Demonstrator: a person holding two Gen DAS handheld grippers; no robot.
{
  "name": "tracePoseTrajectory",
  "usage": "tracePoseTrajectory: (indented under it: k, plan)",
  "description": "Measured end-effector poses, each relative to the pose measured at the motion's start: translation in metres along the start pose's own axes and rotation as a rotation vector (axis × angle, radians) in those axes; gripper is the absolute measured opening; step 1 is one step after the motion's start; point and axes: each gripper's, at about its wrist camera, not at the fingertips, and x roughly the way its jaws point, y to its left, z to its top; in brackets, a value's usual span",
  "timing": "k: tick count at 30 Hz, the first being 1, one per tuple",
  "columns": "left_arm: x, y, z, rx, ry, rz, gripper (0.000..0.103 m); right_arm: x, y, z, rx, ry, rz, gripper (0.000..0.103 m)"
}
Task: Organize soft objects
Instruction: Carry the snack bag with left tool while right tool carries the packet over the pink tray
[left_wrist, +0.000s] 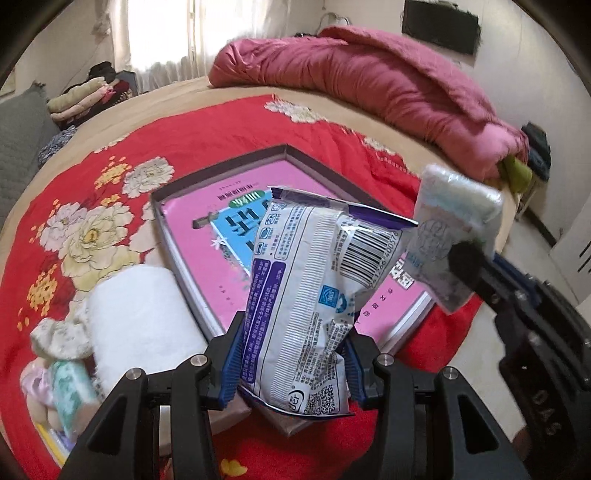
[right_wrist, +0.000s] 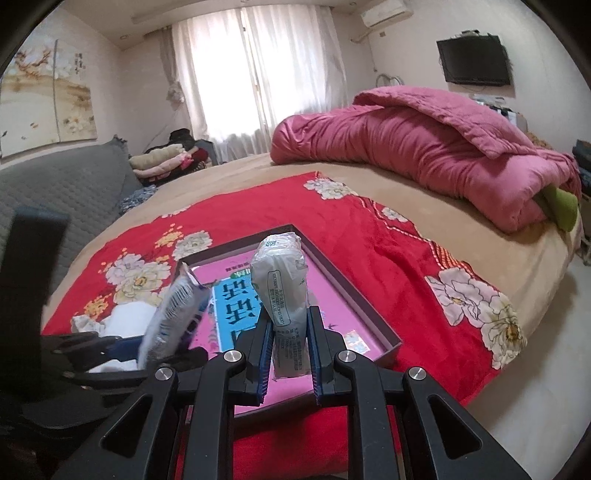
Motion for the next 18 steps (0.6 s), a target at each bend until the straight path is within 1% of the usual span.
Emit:
tracePoseTrajectory:
  k: [3, 5, 6, 11, 14, 15, 18]
  plan:
    - [0.013, -0.006, 0.001, 0.018, 0.028, 0.009, 0.047, 0.008, -0.009, -0.001, 0.021, 0.022, 0.006, 0.019]
    - [0.020, -0.011, 0.000, 0.041, 0.037, 0.031, 0.047, 0.013, -0.014, -0.001, 0.039, 0.037, 0.027, 0.019]
    - [0.022, -0.013, 0.000, 0.049, 0.041, 0.036, 0.047, 0.016, -0.016, -0.002, 0.051, 0.048, 0.052, 0.019]
    - [0.031, -0.017, -0.003, 0.064, 0.064, 0.038, 0.047, 0.028, -0.016, -0.004, 0.063, 0.092, 0.085, 0.019]
    - [0.036, -0.014, -0.004, 0.053, 0.082, 0.039, 0.047, 0.035, -0.014, -0.006, 0.052, 0.117, 0.068, 0.019]
    - [0.037, -0.013, -0.005, 0.051, 0.084, 0.039, 0.047, 0.040, -0.014, -0.006, 0.047, 0.135, 0.051, 0.019]
    - [0.037, -0.014, -0.005, 0.058, 0.083, 0.041, 0.047, 0.047, -0.018, -0.010, 0.061, 0.160, 0.036, 0.019]
